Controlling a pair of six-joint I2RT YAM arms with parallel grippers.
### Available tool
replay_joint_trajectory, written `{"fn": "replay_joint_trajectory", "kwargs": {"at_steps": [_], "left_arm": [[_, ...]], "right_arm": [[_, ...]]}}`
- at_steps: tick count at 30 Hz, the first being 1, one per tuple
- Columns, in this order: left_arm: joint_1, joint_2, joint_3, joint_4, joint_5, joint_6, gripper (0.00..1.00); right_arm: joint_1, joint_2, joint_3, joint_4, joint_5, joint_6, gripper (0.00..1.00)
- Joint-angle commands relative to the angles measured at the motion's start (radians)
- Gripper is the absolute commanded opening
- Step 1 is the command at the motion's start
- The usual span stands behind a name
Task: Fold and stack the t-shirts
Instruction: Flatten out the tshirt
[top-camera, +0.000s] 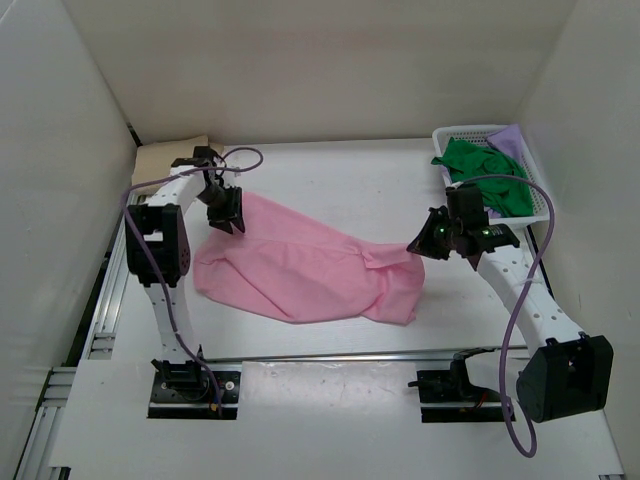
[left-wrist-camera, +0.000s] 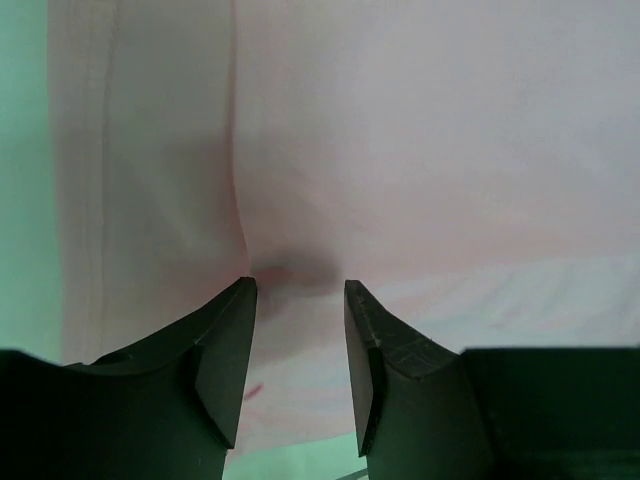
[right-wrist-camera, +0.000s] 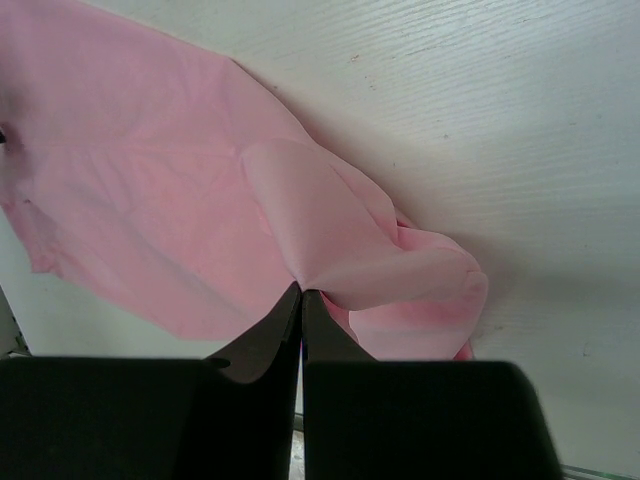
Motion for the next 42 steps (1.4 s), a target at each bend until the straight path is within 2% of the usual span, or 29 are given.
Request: {"fn": "replay_joint_trajectory", "kwargs": {"at_steps": [1,10,15,22,23,24,25,27,37,41,42], "left_arm": [[0.024,0.105,0.090,-0.052,0.015,0.001,0.51],[0.013,0.077,0.087,-0.039,-0.002,0.001,0.53],[0.013,0.057,0.064,-0.039,0.067,0.001,0.38],[0.013,0.080,0.085,-0.059,0.070,0.001,0.37],[0.013,0.080,0.085,-0.068,0.070,0.001,0.35],[0.013,0.080,0.085,-0.068,0.082,0.001,0.24],[0.013,0.080,0.085,-0.068,0.096,0.001,0.18],[0.013,0.071,0.085,-0.068,0.105,0.001,0.10],[0.044,-0.080,0.113,-0.077,0.221,0.001,0.10],[0.049,-0.174,0.125,-0.144,0.283,0.001,0.10],[0.035,-0.188,0.067,-0.157,0.283,0.001,0.10]], "right_arm": [[-0.002,-0.017,0.024,0.002,0.003,-0.008,0.00],[-0.002,-0.026,0.006,-0.007,0.013,-0.008,0.00],[-0.002,-0.035,0.006,-0.007,0.013,-0.008,0.00],[-0.002,-0.035,0.015,-0.016,0.022,-0.008,0.00],[-0.002,-0.035,0.015,-0.025,0.032,-0.017,0.00],[-0.002,-0.035,0.015,-0.025,0.032,-0.017,0.00],[-0.002,-0.035,0.015,-0.025,0.032,-0.017,0.00],[-0.002,-0.035,0.015,-0.025,0.032,-0.017,0.00],[-0.011,-0.045,0.047,-0.034,0.054,-0.026,0.00],[-0.011,-0.054,0.070,-0.034,0.054,-0.026,0.00],[-0.011,-0.054,0.070,-0.034,0.054,-0.026,0.00]]}}
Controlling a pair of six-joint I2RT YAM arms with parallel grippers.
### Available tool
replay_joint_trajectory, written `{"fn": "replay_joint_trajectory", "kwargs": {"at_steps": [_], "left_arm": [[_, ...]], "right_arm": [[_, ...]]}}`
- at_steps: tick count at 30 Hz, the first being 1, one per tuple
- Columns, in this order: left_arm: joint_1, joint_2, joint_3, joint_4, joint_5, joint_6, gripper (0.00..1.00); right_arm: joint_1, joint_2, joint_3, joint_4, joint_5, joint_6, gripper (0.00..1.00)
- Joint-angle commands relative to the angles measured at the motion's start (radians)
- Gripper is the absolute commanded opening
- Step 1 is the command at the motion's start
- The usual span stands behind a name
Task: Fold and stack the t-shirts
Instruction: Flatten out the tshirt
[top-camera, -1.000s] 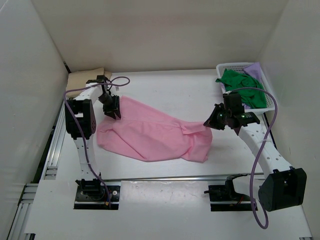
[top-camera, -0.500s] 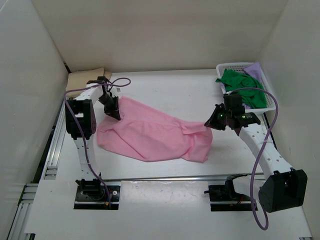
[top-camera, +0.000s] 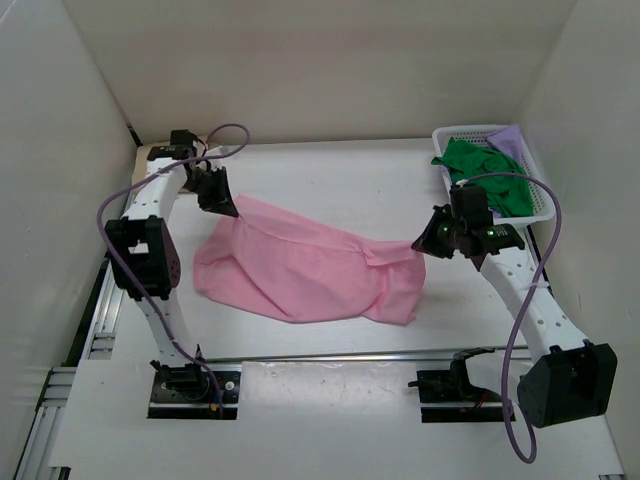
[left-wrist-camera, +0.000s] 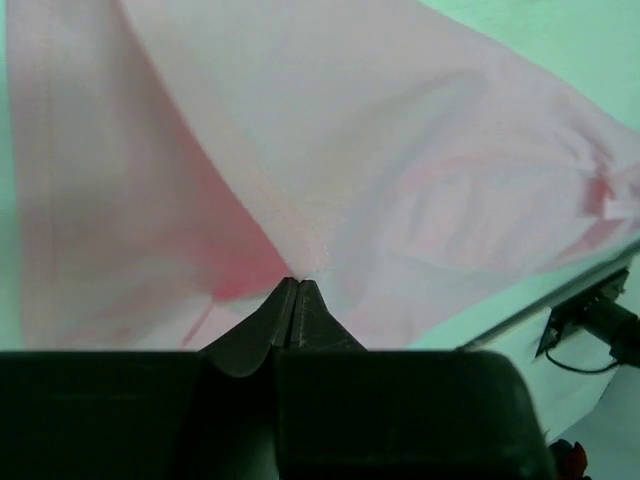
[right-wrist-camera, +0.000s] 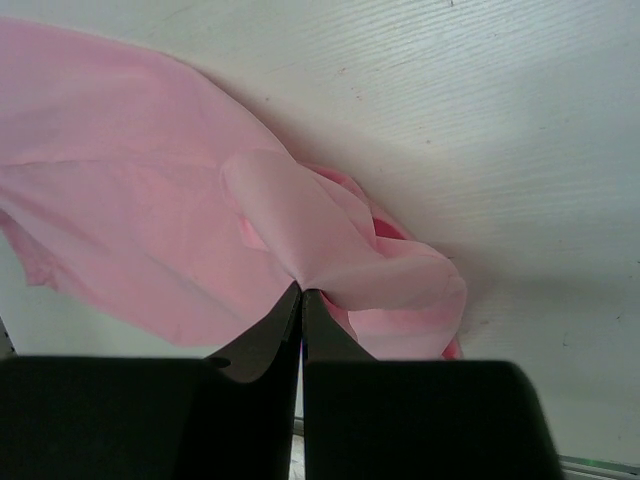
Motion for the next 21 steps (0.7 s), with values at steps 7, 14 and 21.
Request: {"fn": "replay_joint_trajectory", "kwargs": {"at_steps": [7,14,21], "left_arm": [[-0.122,-0.210,-0.309,-0.046,0.068,0.006,0.10],[-0.154,-0.299,-0.428,-0.083,-0.027,0.006,0.13],[-0.154,-0.391,-0.557,0.081,-0.183,0.006,0.54]], "right_arm": [[-0.006,-0.039,0.003,0.004,0.003,-0.012,0.00],[-0.006,-0.059,-0.029,0.004,0.003,-0.012,0.00],[-0.006,-0.079,-0.058,0.004,0.003,-0.002,0.00]]}}
